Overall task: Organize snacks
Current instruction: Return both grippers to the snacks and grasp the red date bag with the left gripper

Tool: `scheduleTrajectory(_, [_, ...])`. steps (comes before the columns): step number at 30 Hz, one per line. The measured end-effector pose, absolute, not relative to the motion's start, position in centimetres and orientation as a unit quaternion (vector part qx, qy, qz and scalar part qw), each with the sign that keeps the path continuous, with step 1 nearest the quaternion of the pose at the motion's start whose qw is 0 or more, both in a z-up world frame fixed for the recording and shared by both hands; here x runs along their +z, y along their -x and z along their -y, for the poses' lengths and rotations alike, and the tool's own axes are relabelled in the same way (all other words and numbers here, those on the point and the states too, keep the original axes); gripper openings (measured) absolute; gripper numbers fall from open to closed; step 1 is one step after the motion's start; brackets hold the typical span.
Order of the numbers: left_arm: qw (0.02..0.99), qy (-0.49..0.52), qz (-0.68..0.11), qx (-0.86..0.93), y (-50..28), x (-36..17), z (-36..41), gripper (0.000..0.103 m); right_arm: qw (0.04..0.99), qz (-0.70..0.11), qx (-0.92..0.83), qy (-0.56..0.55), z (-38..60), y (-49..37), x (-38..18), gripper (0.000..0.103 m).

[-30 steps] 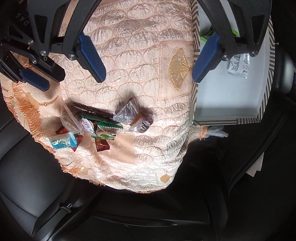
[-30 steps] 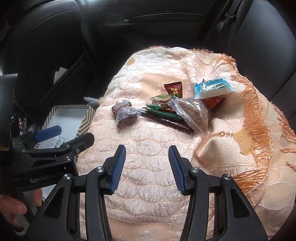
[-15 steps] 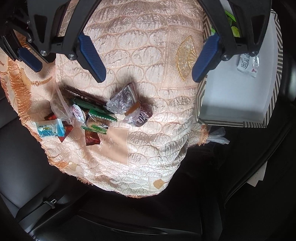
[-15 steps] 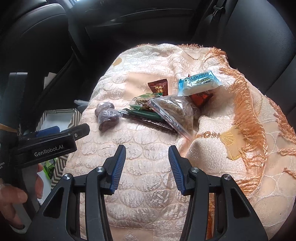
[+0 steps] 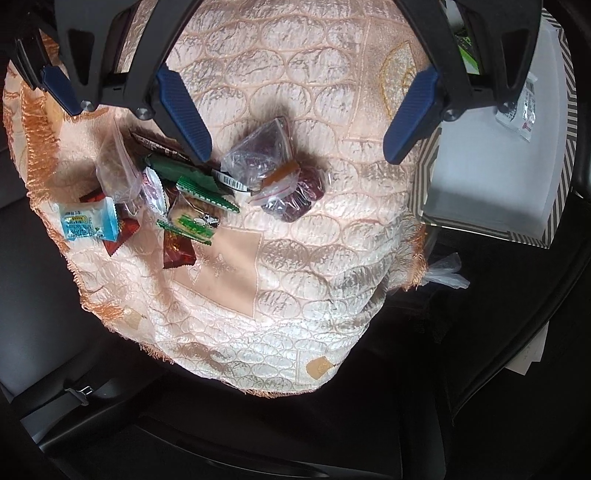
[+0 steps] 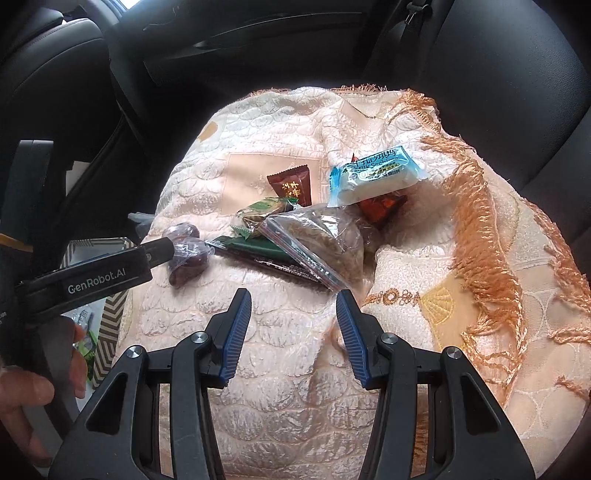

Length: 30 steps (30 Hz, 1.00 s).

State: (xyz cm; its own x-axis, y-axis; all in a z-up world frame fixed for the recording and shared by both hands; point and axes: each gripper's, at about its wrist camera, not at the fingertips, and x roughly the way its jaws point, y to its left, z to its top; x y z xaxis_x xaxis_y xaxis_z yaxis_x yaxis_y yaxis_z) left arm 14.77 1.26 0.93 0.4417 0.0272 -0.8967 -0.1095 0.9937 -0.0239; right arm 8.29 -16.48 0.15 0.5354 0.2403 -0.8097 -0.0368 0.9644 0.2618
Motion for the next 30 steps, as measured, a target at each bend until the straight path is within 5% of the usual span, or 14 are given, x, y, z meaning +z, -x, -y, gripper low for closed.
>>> scheduleTrajectory(16, [0.82, 0.066, -0.564, 0.068, -18.4, -2.9, -0.5, 0.095, 0.866, -0.482, 0.064, -0.118, 18.9, -9.8, -0.8, 0.048])
scheduleTrajectory(23, [0.821, 0.066, -0.563, 0.066, -18.8, -3.2, -1.1, 0.055, 0.859, -0.489, 0.07, -0.138, 19.1, -10.9, -1.1, 0.048])
scheduleTrajectory(28, [0.829, 0.054, -0.553, 0.056, -18.3, -3.2, -1.1, 0.052, 0.85, -0.482, 0.045, -0.207, 21.7, -12.5, -0.6, 0.048])
scheduleTrajectory(30, [0.832, 0.047, -0.55, 0.054, -18.1, -3.2, -1.0, 0.052, 0.849, -0.48, 0.035, -0.217, 22.5, -13.6, 0.0, 0.058])
